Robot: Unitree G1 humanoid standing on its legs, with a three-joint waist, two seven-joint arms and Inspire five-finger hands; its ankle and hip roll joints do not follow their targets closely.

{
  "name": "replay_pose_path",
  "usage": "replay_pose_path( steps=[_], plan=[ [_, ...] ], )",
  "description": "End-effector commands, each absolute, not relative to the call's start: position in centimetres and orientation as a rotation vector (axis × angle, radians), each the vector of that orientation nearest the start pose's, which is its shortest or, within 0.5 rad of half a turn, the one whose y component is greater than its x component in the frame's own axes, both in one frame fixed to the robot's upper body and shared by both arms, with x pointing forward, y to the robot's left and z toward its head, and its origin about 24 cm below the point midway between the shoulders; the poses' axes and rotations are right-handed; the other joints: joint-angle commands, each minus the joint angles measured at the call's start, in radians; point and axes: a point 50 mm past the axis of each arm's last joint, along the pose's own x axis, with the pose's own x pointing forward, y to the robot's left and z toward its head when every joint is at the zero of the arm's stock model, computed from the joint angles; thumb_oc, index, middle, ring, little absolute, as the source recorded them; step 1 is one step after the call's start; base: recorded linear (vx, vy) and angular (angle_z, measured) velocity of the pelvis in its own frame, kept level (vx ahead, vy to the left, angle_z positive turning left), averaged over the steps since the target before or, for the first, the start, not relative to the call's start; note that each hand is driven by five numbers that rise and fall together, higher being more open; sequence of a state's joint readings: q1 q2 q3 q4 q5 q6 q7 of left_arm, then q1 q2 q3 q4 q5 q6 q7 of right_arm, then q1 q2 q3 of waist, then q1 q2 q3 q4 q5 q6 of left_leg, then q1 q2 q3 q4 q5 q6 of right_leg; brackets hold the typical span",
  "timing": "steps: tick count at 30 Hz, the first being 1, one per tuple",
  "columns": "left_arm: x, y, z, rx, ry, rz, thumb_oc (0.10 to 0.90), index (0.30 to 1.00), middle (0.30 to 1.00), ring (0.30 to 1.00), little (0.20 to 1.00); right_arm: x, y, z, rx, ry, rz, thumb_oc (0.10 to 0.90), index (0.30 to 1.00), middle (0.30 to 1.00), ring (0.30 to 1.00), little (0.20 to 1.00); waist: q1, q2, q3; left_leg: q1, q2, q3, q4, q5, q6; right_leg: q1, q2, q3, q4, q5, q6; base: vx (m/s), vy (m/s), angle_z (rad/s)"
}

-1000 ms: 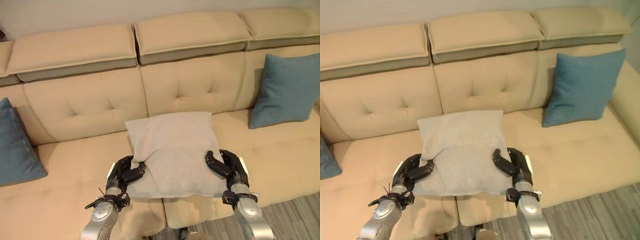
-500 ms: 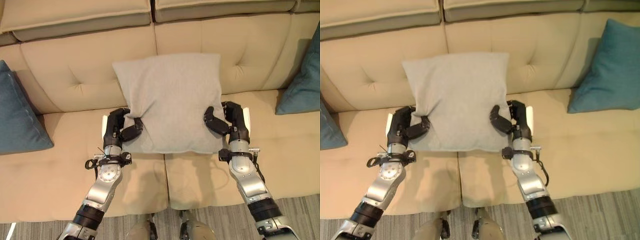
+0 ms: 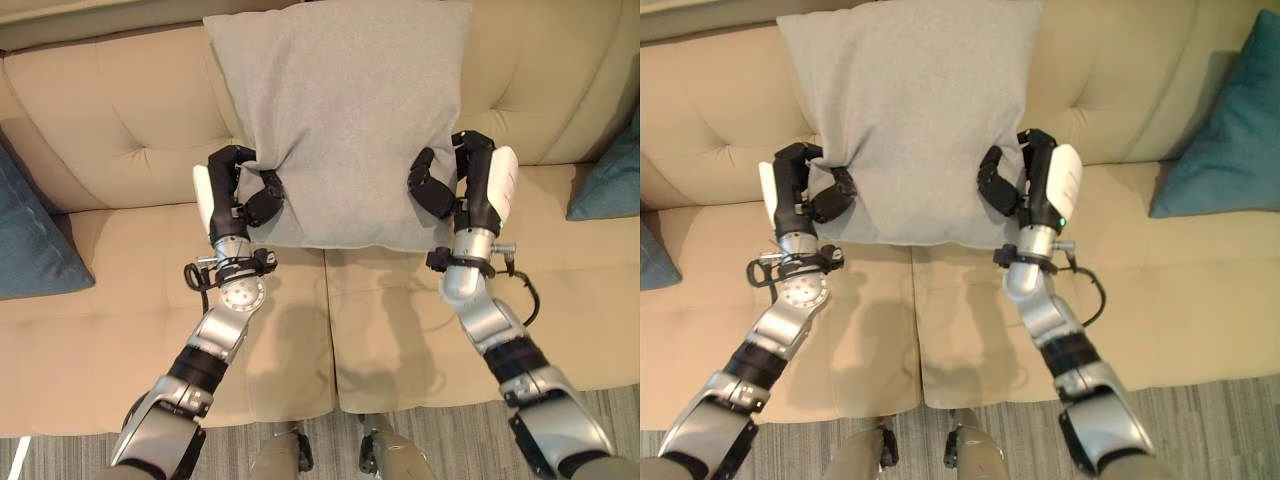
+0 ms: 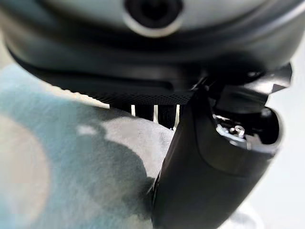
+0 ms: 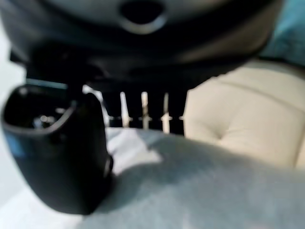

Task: Pick up all the scattered cushions and arrange them neatly on the sofa.

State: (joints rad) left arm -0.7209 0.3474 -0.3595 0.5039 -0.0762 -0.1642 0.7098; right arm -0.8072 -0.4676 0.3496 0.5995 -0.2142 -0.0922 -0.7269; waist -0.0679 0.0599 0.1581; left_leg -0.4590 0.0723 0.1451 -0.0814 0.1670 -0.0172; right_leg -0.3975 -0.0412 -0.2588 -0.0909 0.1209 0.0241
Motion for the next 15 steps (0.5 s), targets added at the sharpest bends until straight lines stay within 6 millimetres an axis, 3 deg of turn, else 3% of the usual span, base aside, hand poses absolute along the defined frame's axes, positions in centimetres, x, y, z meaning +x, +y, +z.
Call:
replay_pose_path(
  steps=[1, 4, 5, 6, 7, 8, 9, 15],
  plan=[
    [37.3, 11.8, 25.4, 0.321, -0.806, 0.251, 0.4, 0.3, 0.3, 0.3, 0.3, 37.8, -16.2, 25.9, -0.55, -0.785, -0.519, 0.4, 0.3, 0.3, 0.3, 0.3, -0.002, -0.084, -0.066, -0.021, -0.011, -0.025, -0.006, -0.061, -0.072, -0.083, -0.031, 0.062, 0.004, -0.048, 0.122, 0.0, 0.0, 0.0],
    [38.1, 12.4, 26.1, 0.348, -0.772, 0.247, 0.4, 0.3, 0.3, 0.3, 0.3, 38.7, -16.7, 26.7, -0.53, -0.72, -0.514, 0.4, 0.3, 0.3, 0.3, 0.3, -0.005, -0.085, -0.048, -0.03, -0.012, -0.031, -0.006, -0.057, -0.074, -0.092, -0.031, 0.059, 0.004, -0.041, 0.125, -0.01, -0.018, 0.04],
    [38.2, 12.7, 26.1, 0.333, -0.757, 0.247, 0.504, 0.455, 0.455, 0.455, 0.455, 38.9, -16.9, 26.5, -0.49, -0.685, -0.504, 0.4, 0.3, 0.3, 0.3, 0.3, -0.006, -0.086, -0.045, -0.031, -0.012, -0.032, -0.006, -0.058, -0.074, -0.093, -0.031, 0.059, 0.004, -0.04, 0.125, -0.01, -0.021, 0.04],
    [38.2, 12.7, 26.1, 0.332, -0.757, 0.247, 0.504, 0.455, 0.455, 0.455, 0.455, 39.0, -16.8, 26.5, -0.489, -0.685, -0.504, 0.4, 0.3, 0.3, 0.3, 0.3, -0.006, -0.086, -0.044, -0.031, -0.012, -0.032, -0.006, -0.058, -0.074, -0.093, -0.031, 0.059, 0.004, -0.04, 0.125, 0.0, 0.0, 0.0],
    [38.4, 12.8, 25.6, 0.317, -0.727, 0.242, 0.736, 0.804, 0.804, 0.804, 0.804, 39.1, -16.9, 26.3, -0.464, -0.659, -0.498, 0.536, 0.505, 0.505, 0.505, 0.505, -0.007, -0.087, -0.042, -0.032, -0.013, -0.033, -0.006, -0.059, -0.074, -0.094, -0.03, 0.059, 0.004, -0.04, 0.125, 0.0, 0.0, 0.0],
    [38.4, 12.8, 25.5, 0.312, -0.718, 0.235, 0.8, 0.9, 0.9, 0.9, 0.9, 39.3, -16.9, 26.1, -0.453, -0.637, -0.486, 0.737, 0.806, 0.806, 0.806, 0.806, -0.007, -0.087, -0.04, -0.031, -0.013, -0.033, -0.006, -0.059, -0.075, -0.093, -0.03, 0.059, 0.004, -0.04, 0.126, 0.0, 0.0, 0.0],
    [38.7, 13.0, 24.8, 0.276, -0.673, 0.224, 0.8, 0.9, 0.9, 0.9, 0.9, 39.6, -16.7, 25.3, -0.427, -0.586, -0.445, 0.8, 0.9, 0.9, 0.9, 0.9, -0.009, -0.088, -0.033, -0.028, -0.014, -0.031, -0.006, -0.061, -0.075, -0.091, -0.031, 0.059, 0.004, -0.037, 0.127, 0.0, 0.0, 0.0],
    [38.6, 13.4, 23.9, 0.274, -0.645, 0.212, 0.8, 0.9, 0.9, 0.9, 0.9, 39.6, -16.6, 23.9, -0.419, -0.542, -0.405, 0.8, 0.9, 0.9, 0.9, 0.9, -0.011, -0.087, -0.027, -0.023, -0.016, -0.027, -0.006, -0.063, -0.076, -0.089, -0.033, 0.062, 0.004, -0.034, 0.127, 0.0, 0.002, -0.02]
  ],
)
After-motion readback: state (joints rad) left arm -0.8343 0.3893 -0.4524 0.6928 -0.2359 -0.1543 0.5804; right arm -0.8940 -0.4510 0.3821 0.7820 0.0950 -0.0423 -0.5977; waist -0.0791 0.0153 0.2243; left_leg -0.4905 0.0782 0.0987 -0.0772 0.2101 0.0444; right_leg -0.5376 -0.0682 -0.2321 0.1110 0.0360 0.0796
